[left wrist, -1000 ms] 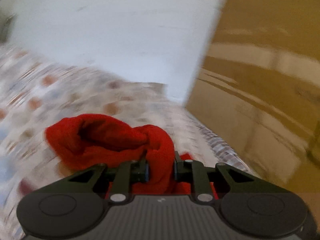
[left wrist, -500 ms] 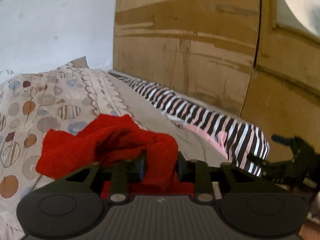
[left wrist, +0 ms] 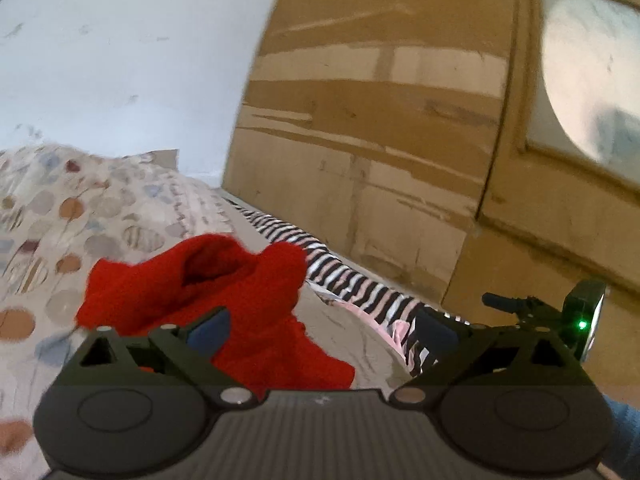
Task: Fold small clothes
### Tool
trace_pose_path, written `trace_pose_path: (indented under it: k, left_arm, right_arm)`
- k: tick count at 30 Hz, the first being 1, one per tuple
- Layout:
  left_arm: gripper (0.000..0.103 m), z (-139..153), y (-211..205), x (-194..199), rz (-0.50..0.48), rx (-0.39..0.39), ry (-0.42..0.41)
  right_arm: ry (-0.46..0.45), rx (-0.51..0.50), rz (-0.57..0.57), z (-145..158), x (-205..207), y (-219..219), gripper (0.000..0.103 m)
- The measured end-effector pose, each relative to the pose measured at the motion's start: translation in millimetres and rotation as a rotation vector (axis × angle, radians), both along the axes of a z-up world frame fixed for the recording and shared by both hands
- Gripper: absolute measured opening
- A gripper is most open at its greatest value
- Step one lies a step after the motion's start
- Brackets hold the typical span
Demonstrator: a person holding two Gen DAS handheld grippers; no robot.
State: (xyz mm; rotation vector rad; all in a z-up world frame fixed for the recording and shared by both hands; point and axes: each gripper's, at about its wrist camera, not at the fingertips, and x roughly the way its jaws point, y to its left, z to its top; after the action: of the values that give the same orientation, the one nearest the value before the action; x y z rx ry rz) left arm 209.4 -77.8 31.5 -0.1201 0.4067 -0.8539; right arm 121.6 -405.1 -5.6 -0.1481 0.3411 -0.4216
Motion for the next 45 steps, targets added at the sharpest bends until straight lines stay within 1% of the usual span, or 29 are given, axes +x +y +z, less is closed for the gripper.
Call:
trace_pose_path:
  k: [2, 4, 6, 7, 9, 11, 13, 16, 18, 20, 22, 24, 25, 26, 27, 28, 29, 30, 31, 32, 33, 34, 37, 39, 41, 42, 45]
  left_arm:
    - [0.102, -4, 20, -4, 0.065, -0.031, 0.033]
    - [0.102, -10, 42, -5, 0.152, -0.051, 0.077]
    - [0.102, -17, 60, -2, 0.259, -0.029, 0.142]
    - [0.102, -22, 69, 1, 0.328, 0.000, 0.185]
    - [0.102, -32, 85, 8, 0.434, 0.044, 0.252]
    - [0.102, -42, 100, 15, 0.496, 0.051, 0.313]
    - [0.102, -52, 116, 20, 0.540, 0.027, 0.384]
    - [0.102, -63, 134, 25, 0.570, -0.023, 0.453]
    - [0.102, -67, 140, 26, 0.575, -0.033, 0.470]
    - [0.102, -70, 141, 27, 0.585, -0.023, 0.469]
    - [0.102, -71, 142, 27, 0.590, -0.013, 0.465]
    - [0.102, -72, 139, 24, 0.586, -0.012, 0.468]
    - [0.102, -73, 139, 25, 0.584, -0.012, 0.473]
    - [0.102, -74, 137, 25, 0.582, -0.011, 0.477]
    - [0.102, -73, 136, 24, 0.580, -0.010, 0.479]
    - [0.102, -73, 135, 25, 0.578, -0.009, 0.480]
    - [0.102, -73, 133, 25, 0.576, -0.007, 0.478]
    - [0.102, -72, 131, 25, 0.575, -0.004, 0.472]
    - [0.102, -71, 130, 25, 0.575, 0.001, 0.464]
    - [0.102, -69, 128, 25, 0.577, 0.009, 0.455]
    - [0.102, -67, 125, 25, 0.576, 0.019, 0.439]
    - [0.102, -65, 122, 27, 0.574, 0.027, 0.424]
    - [0.102, -56, 114, 35, 0.558, 0.029, 0.391]
    - [0.102, -49, 108, 43, 0.548, 0.010, 0.376]
    - [0.102, -41, 100, 54, 0.538, -0.009, 0.363]
    - [0.102, -37, 95, 59, 0.533, -0.015, 0.356]
    - [0.102, -25, 78, 81, 0.517, -0.022, 0.341]
  right_arm:
    - [0.005, -0.018, 0.034, 7, 4, 6, 0.102]
    - [0.012, -0.045, 0.082, 15, 11, 14, 0.102]
    - [0.012, -0.068, 0.136, 26, 21, 24, 0.102]
    - [0.009, -0.076, 0.163, 32, 26, 30, 0.102]
    - [-0.002, -0.088, 0.219, 44, 36, 43, 0.102]
    - [-0.010, -0.102, 0.297, 57, 49, 61, 0.102]
    - [0.004, -0.109, 0.393, 68, 63, 82, 0.102]
    - [0.094, -0.129, 0.556, 78, 91, 120, 0.102]
    - [0.120, -0.169, 0.636, 80, 108, 144, 0.102]
    - [0.141, -0.217, 0.709, 82, 124, 166, 0.102]
    - [0.195, -0.255, 0.757, 82, 143, 184, 0.102]
    - [0.268, -0.295, 0.790, 78, 164, 201, 0.100]
    - [0.308, -0.307, 0.811, 75, 172, 208, 0.094]
    - [0.360, -0.319, 0.842, 69, 182, 215, 0.085]
    - [0.407, -0.328, 0.864, 64, 190, 222, 0.079]
    - [0.452, -0.337, 0.876, 58, 198, 227, 0.064]
    - [0.490, -0.352, 0.875, 51, 201, 230, 0.045]
    - [0.522, -0.367, 0.871, 47, 206, 231, 0.037]
    - [0.531, -0.358, 0.873, 46, 207, 228, 0.031]
    - [0.520, -0.320, 0.867, 50, 209, 223, 0.030]
    - [0.504, -0.273, 0.858, 53, 210, 216, 0.025]
    - [0.479, -0.201, 0.840, 60, 211, 206, 0.023]
    - [0.358, 0.022, 0.752, 79, 209, 166, 0.021]
    - [0.263, 0.165, 0.661, 86, 202, 132, 0.020]
    - [0.175, 0.314, 0.558, 85, 194, 99, 0.020]
    - [0.130, 0.395, 0.496, 79, 186, 81, 0.020]
    - [0.052, 0.622, 0.368, 54, 167, 39, 0.019]
